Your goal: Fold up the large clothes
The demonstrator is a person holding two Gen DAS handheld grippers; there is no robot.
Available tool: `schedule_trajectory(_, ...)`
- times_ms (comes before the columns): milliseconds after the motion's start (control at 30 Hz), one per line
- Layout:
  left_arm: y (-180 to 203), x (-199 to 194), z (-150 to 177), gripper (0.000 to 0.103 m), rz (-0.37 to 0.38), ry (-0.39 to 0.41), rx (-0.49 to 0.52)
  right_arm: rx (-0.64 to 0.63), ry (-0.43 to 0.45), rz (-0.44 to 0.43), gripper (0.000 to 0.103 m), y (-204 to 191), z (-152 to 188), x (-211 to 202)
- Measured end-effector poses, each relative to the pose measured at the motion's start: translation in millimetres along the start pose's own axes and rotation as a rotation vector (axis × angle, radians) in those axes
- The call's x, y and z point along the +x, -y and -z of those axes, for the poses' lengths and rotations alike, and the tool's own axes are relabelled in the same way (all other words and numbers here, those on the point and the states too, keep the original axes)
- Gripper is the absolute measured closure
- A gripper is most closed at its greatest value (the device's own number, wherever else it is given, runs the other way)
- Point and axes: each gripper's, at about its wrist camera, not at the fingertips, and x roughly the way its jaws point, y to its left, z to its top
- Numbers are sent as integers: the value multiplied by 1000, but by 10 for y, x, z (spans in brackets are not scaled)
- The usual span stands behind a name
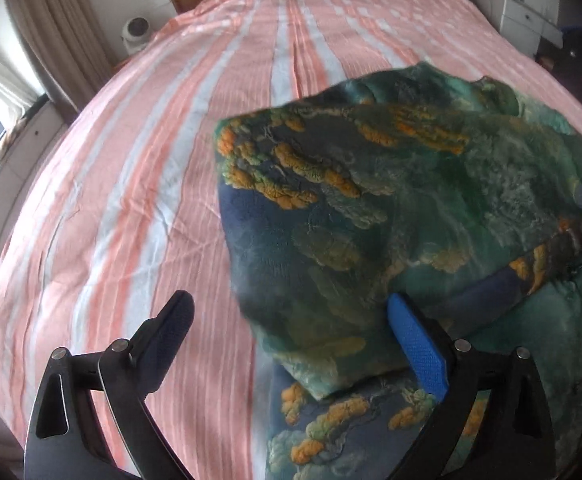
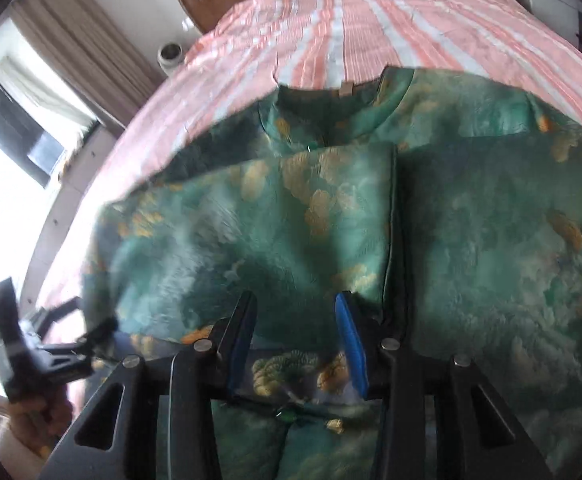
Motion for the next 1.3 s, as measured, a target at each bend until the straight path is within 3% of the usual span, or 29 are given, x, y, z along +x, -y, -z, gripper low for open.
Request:
schedule_trajectory(67, -81, -253, 92, 5, 20, 42, 1, -16, 46, -19, 55, -33, 48, -311)
schedule_trajectory(133, -182, -506, 244, 5, 48, 63, 15, -66, 97, 1, 38, -62, 176, -611)
schedule_trajectory(267, -316, -870, 655, 5, 68, 40, 46, -131, 152, 51, 32, 91, 658, -1211)
schedule_trajectory(433, -165, -1165, 1461, 4, 98, 7, 86, -201, 76, 172, 32, 205, 1491, -1723)
schedule_trajectory(533, 58, -1063, 1896, 3, 38, -55, 138, -190, 50, 241, 26, 307, 2078, -1898)
schedule_trajectory(600, 171, -1030, 2060, 4, -11, -74, 171, -127, -12, 258, 26, 408, 2401, -1832)
schedule_trajectory(667, 165, -1170, 2131, 4, -12, -60, 169, -95, -54, 244, 26, 446, 2666, -1819)
schedule_trajectory(767, 45, -1439, 2141, 3, 5, -13, 149, -125, -31, 249, 26, 398, 2973, -2018)
schedule_trajectory(967, -485, -1777, 1891, 4, 18, 28, 23, -98, 143, 292, 26, 521, 3011, -2587)
schedule_trajectory(1033, -695, -1957, 1772, 4, -13, 55, 4, -57, 215, 298, 26, 602, 2935, -2791)
schedule_trajectory(1200, -1104, -2390, 1575, 2, -144, 80, 79, -100, 309, 351, 25, 505, 2741, -2996)
schedule_trajectory(1300, -1180, -2423, 1621, 1, -130, 67, 89, -127, 310, 375, 21, 486, 2707, -2999)
